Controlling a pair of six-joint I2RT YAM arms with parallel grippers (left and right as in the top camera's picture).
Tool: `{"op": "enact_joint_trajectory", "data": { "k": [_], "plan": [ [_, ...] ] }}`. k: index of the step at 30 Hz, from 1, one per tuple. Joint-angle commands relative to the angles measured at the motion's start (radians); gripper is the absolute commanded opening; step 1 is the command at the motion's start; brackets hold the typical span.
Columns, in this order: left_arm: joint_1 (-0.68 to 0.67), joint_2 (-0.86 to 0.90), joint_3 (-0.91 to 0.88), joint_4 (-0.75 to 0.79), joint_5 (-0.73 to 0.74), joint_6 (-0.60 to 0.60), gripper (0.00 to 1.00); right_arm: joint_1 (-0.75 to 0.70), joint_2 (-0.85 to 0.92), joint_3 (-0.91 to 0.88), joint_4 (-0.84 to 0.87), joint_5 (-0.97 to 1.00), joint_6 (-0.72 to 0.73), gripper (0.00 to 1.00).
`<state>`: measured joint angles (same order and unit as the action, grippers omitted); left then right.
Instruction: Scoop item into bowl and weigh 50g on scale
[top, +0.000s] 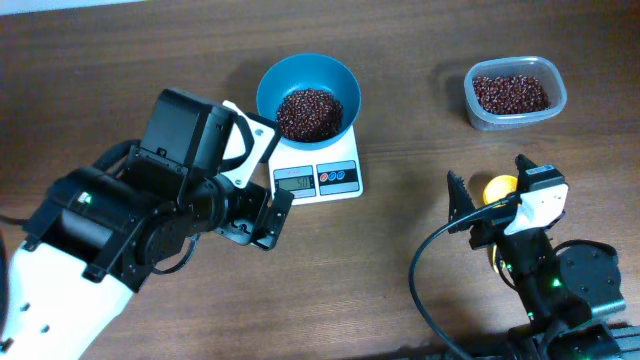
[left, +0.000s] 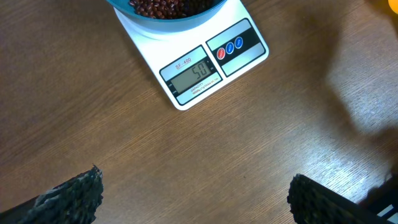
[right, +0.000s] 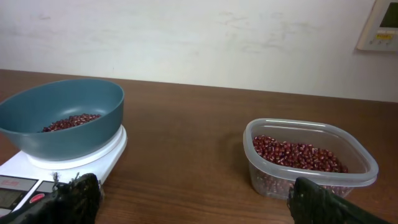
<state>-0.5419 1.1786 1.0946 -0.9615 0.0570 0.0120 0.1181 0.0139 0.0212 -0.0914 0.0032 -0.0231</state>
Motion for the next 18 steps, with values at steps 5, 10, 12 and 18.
{"op": "enact_joint_trajectory", "data": {
  "k": [5, 10, 12, 18],
  "plan": [
    [0.002, 0.0, -0.007, -0.126, -0.005, 0.018, 0.99, 0.006, -0.01, -0.012, 0.003, 0.006, 0.001, 0.99],
    [0.002, -0.087, -0.05, -0.132, -0.065, 0.018, 0.99, 0.006, -0.01, -0.012, 0.003, 0.006, 0.001, 0.99],
    [0.002, -0.219, -0.113, -0.104, -0.065, 0.019, 0.99, 0.006, -0.01, -0.012, 0.003, 0.006, 0.001, 0.99],
    [0.051, -0.425, -0.322, 0.088, -0.1, 0.019, 0.99, 0.006, -0.01, -0.012, 0.003, 0.006, 0.001, 0.99]
  ]
}}
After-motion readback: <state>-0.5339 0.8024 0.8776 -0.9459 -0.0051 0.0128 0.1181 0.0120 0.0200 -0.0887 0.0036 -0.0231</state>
